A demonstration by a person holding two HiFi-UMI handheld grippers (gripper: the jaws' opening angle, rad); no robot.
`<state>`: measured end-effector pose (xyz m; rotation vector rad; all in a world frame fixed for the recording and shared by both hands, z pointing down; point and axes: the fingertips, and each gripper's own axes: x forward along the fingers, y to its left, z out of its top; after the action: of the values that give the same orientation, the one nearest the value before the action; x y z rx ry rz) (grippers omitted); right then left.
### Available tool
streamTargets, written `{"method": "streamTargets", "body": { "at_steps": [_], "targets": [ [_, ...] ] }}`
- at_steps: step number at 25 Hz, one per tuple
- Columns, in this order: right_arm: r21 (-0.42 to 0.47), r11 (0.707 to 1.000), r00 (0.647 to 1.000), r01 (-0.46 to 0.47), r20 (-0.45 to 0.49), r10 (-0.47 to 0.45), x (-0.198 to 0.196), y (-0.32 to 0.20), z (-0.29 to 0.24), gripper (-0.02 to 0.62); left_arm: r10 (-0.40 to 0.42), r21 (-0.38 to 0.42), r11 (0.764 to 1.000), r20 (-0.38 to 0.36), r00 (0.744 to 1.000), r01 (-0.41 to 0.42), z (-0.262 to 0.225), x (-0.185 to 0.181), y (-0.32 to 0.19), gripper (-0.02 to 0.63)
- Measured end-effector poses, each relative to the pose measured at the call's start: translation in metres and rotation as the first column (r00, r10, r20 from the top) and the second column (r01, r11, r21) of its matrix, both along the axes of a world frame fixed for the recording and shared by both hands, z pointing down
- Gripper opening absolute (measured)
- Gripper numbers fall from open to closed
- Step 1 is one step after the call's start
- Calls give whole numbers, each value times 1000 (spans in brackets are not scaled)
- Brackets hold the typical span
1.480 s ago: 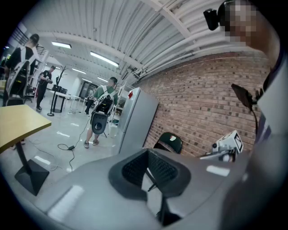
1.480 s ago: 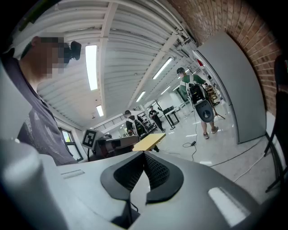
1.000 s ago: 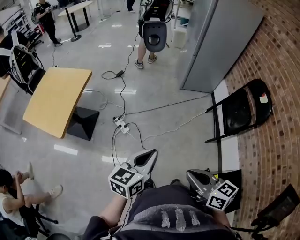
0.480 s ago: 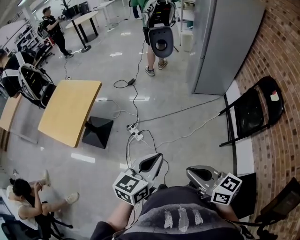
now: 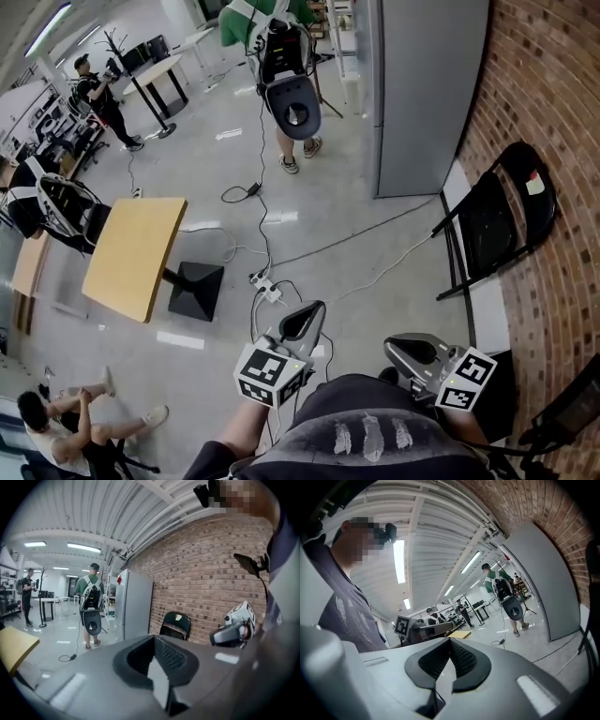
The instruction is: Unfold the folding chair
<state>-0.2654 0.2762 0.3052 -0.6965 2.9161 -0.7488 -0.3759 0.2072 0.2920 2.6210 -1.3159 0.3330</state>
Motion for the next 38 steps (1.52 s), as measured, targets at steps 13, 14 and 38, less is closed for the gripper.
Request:
{"method": "streamTargets", "body": {
  "at_steps": [13, 14, 38],
  "targets": [
    [-31, 1000, 999, -4, 45, 5, 116, -9, 11, 2, 33, -24, 999, 95, 995, -31, -1, 124, -17, 3],
    [-24, 1000, 999, 6, 43, -5, 120, -9, 11, 2, 37, -20, 999, 102, 994, -35, -4, 132, -17, 3],
    [-4, 1000, 998, 30, -51, -31, 162, -20, 33, 2, 116, -38, 993, 112, 987, -113, 11, 210, -36, 3]
  ]
}}
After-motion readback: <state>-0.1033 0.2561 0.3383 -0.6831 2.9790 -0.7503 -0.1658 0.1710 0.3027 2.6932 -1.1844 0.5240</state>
